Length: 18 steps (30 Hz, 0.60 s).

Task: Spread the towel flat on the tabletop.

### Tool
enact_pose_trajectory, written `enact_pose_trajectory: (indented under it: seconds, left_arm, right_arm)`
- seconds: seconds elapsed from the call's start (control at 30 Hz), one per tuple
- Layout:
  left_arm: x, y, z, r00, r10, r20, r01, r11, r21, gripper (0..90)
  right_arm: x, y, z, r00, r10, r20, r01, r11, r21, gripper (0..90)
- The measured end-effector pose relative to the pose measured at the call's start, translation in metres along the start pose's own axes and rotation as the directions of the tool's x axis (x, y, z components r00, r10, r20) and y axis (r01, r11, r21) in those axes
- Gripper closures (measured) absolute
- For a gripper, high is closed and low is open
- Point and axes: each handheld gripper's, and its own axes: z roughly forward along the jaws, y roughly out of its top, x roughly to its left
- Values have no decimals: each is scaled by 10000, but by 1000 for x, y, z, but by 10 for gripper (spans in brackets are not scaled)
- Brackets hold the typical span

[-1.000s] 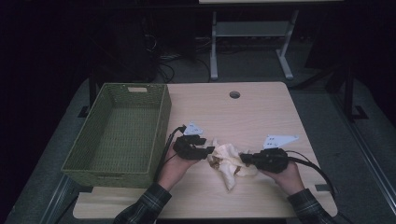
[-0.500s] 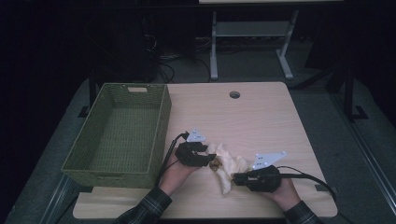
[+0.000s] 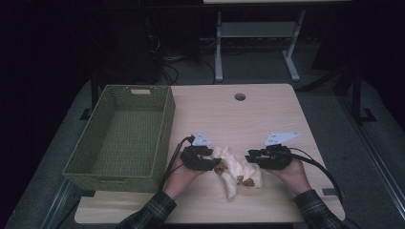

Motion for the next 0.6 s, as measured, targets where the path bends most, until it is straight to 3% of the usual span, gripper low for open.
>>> enact_pose_trajectory:
  seconds: [0.1, 0.2, 0.23, 0.33, 0.4, 0.6]
  left_arm:
    - [1, 0, 0, 10000, -3, -9, 3, 10000, 31, 493]
    - [2, 0, -1, 10000, 50, -67, -50, 10000, 37, 493]
    - [2, 0, -1, 10000, 2, -72, -2, 10000, 29, 493]
    - [3, -1, -1, 9999, -10, -138, 11, 10000, 45, 493]
    - [4, -1, -2, 9998, -37, -189, 38, 10000, 32, 493]
    - [7, 0, -4, 9993, -89, -377, 91, 9999, 48, 494]
  right_arm:
    - [-6, -1, 16, 9994, 242, -257, -236, 9994, 234, 679]
    - [-7, -2, 20, 9992, 296, -277, -283, 9985, 479, 684]
    - [-7, -5, 24, 9986, 370, -383, -338, 9962, 808, 714]
    - [-5, -7, 26, 9984, 272, -495, -222, 9949, 979, 773]
    - [-3, -8, 26, 9986, 144, -509, -94, 9953, 964, 865]
    - [-4, -4, 11, 9997, 14, -239, -4, 9990, 447, 895]
